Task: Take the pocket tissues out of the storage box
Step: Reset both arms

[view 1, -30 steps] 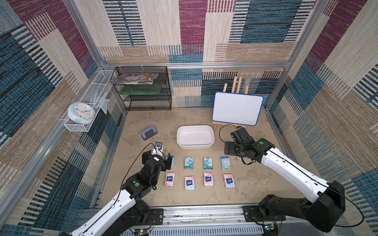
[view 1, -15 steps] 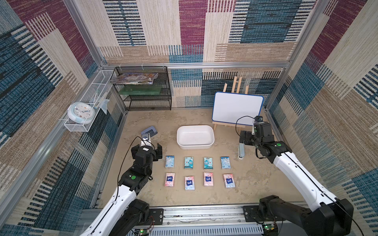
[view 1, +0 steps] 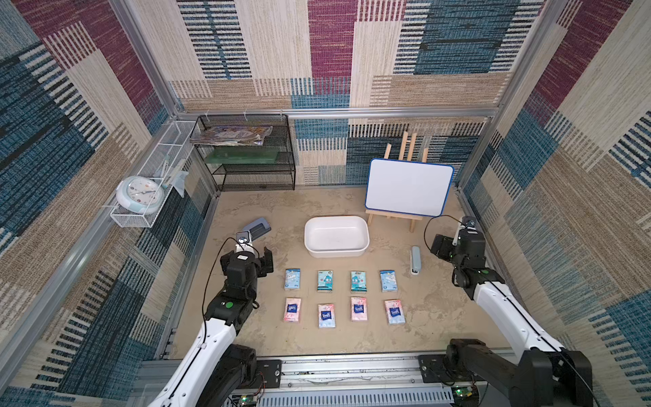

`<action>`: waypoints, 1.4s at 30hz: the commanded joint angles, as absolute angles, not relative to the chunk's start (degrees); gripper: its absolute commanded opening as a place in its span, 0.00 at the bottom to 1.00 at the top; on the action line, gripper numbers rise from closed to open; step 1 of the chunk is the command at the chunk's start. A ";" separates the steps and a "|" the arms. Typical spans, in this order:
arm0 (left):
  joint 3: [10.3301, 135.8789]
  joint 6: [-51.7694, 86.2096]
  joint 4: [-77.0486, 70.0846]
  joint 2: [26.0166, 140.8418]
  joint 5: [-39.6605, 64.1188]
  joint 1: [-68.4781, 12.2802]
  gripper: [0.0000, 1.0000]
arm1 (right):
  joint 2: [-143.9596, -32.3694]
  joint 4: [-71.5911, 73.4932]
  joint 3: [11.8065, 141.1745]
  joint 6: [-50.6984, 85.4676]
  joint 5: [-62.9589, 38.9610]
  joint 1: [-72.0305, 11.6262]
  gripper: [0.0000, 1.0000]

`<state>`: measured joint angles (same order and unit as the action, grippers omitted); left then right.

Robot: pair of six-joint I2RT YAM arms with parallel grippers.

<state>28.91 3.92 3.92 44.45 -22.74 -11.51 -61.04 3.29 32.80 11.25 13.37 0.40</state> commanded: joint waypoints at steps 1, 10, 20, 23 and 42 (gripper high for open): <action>27.48 3.98 -1.79 44.90 -22.50 -10.69 1.00 | -61.07 17.72 29.31 8.72 13.36 1.19 0.98; 25.11 4.39 -3.47 46.30 -21.82 -8.98 1.00 | -61.86 39.54 17.89 5.42 9.85 2.22 0.98; 21.22 4.31 -12.36 50.30 -19.09 -5.96 1.00 | -70.07 61.80 10.42 0.14 2.38 2.20 0.98; 20.16 3.72 -14.94 51.37 -17.72 -5.02 1.00 | -74.06 65.39 10.14 -1.02 -0.37 2.23 0.98; 16.31 3.17 -29.49 58.73 -13.92 -2.29 1.00 | -87.17 67.50 15.47 -0.18 -4.00 3.16 0.98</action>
